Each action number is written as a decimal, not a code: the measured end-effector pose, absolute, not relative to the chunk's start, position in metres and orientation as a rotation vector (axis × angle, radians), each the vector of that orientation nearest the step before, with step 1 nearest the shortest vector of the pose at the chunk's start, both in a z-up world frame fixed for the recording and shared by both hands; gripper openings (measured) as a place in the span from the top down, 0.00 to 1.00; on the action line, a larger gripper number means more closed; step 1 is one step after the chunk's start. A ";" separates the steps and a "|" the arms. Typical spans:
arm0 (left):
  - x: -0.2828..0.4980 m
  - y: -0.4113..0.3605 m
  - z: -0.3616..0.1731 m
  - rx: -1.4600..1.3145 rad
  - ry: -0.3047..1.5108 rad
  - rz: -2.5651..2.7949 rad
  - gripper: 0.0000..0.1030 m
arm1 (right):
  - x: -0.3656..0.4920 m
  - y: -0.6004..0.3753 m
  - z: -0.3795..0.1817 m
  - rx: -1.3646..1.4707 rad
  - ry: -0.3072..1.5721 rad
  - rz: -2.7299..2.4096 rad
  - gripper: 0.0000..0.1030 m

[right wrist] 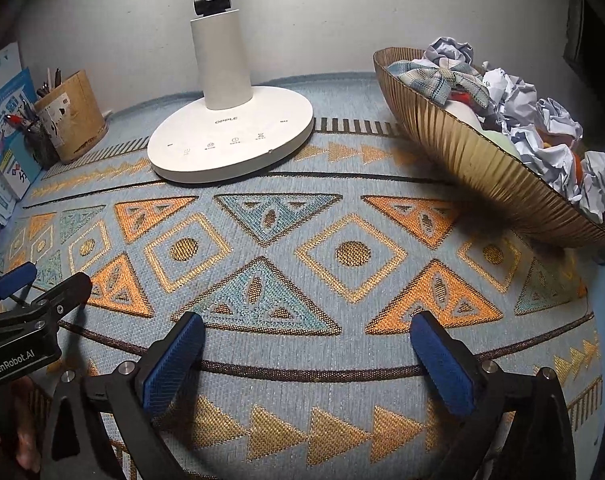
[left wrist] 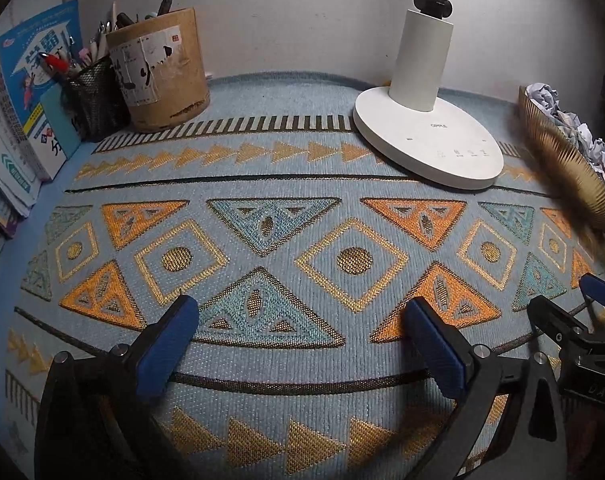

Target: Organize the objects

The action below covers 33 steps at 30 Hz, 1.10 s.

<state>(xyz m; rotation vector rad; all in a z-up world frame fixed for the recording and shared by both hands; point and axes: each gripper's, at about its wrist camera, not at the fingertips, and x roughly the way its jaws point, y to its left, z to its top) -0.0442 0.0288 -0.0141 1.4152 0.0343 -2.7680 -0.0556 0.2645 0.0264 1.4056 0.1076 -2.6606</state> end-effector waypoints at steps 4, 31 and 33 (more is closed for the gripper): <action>-0.044 0.029 -0.014 1.414 0.034 -2.768 0.00 | -0.056 0.263 0.027 1.406 0.109 -2.660 0.00; -0.045 0.030 -0.014 1.410 0.037 -2.761 0.00 | -0.057 0.267 0.025 1.401 0.112 -2.659 0.00; -0.045 0.030 -0.014 1.410 0.037 -2.761 0.00 | -0.056 0.267 0.025 1.401 0.113 -2.662 0.00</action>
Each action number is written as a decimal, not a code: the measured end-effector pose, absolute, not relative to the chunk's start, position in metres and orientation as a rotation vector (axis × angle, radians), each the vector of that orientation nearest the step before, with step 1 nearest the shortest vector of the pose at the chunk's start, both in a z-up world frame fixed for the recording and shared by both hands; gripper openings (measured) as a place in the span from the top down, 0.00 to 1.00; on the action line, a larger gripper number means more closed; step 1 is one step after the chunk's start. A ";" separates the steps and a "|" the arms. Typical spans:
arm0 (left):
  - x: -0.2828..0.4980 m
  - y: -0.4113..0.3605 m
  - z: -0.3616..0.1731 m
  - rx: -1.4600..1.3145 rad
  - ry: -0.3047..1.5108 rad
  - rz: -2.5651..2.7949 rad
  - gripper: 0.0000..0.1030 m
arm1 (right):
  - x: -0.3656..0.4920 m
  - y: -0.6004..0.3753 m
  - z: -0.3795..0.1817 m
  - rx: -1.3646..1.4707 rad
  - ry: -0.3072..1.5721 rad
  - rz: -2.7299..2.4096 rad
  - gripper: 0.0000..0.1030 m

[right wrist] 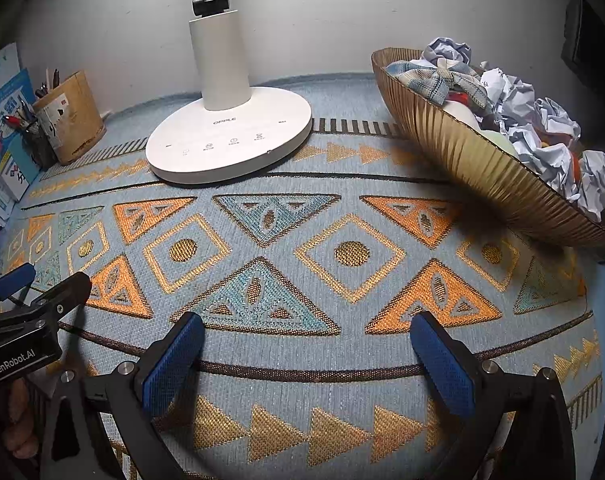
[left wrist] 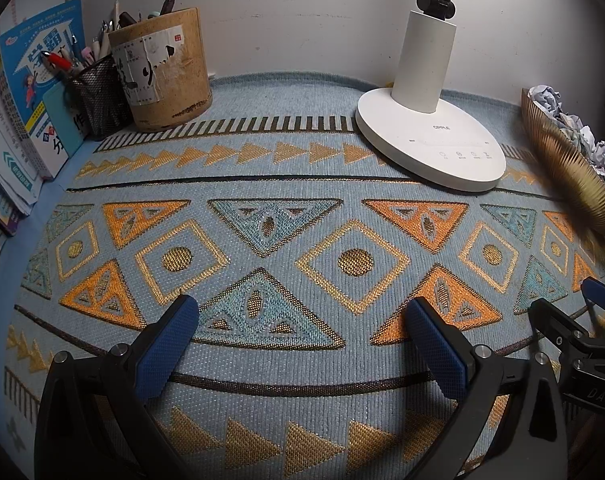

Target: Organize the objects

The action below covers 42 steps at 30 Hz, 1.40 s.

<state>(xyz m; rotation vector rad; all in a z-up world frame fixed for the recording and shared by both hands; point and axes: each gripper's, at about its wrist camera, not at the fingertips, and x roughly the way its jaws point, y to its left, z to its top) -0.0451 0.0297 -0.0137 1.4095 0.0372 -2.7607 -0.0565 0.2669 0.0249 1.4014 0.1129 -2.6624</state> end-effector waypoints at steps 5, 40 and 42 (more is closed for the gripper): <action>-0.045 0.029 -0.013 1.409 0.039 -2.761 0.00 | -0.057 0.266 0.024 1.400 0.113 -2.665 0.00; -0.046 0.029 -0.013 1.410 0.040 -2.762 0.00 | -0.053 0.265 0.022 1.363 0.121 -2.687 0.00; -0.046 0.029 -0.013 1.410 0.039 -2.762 0.00 | -0.053 0.265 0.022 1.364 0.121 -2.687 0.00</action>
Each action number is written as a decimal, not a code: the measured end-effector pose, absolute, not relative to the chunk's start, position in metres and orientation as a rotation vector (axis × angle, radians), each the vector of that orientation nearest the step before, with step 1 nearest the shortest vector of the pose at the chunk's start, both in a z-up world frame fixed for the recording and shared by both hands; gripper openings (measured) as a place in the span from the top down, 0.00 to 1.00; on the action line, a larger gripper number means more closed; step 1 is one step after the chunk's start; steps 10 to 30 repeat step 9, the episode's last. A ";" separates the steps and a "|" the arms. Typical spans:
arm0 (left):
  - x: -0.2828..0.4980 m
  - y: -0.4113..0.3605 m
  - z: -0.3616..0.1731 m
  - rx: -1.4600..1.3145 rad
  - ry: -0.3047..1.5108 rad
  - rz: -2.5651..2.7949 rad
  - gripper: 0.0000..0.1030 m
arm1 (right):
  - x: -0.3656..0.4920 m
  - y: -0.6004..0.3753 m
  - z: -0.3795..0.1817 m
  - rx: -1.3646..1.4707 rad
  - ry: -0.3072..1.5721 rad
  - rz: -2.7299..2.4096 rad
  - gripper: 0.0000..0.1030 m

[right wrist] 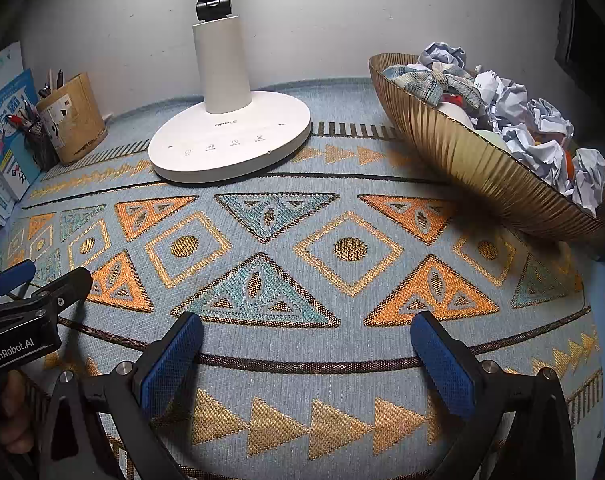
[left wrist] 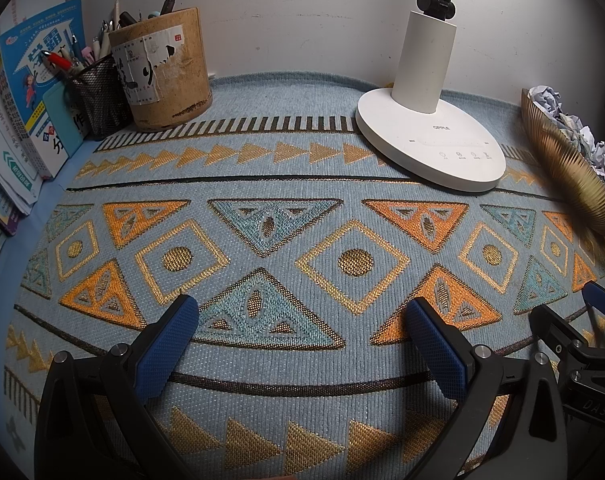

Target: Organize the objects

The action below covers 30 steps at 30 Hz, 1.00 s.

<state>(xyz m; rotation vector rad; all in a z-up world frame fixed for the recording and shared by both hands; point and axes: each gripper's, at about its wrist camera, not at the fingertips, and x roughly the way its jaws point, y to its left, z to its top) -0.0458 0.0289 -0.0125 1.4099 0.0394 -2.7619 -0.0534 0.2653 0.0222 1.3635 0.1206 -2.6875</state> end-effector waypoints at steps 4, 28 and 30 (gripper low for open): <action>-0.046 0.029 -0.013 1.410 0.040 -2.762 0.00 | -0.053 0.265 0.022 1.363 0.121 -2.687 0.00; -0.045 0.029 -0.013 1.410 0.039 -2.761 0.00 | -0.053 0.265 0.022 1.363 0.121 -2.687 0.00; -0.045 0.029 -0.013 1.410 0.039 -2.761 0.00 | -0.053 0.265 0.022 1.363 0.121 -2.687 0.00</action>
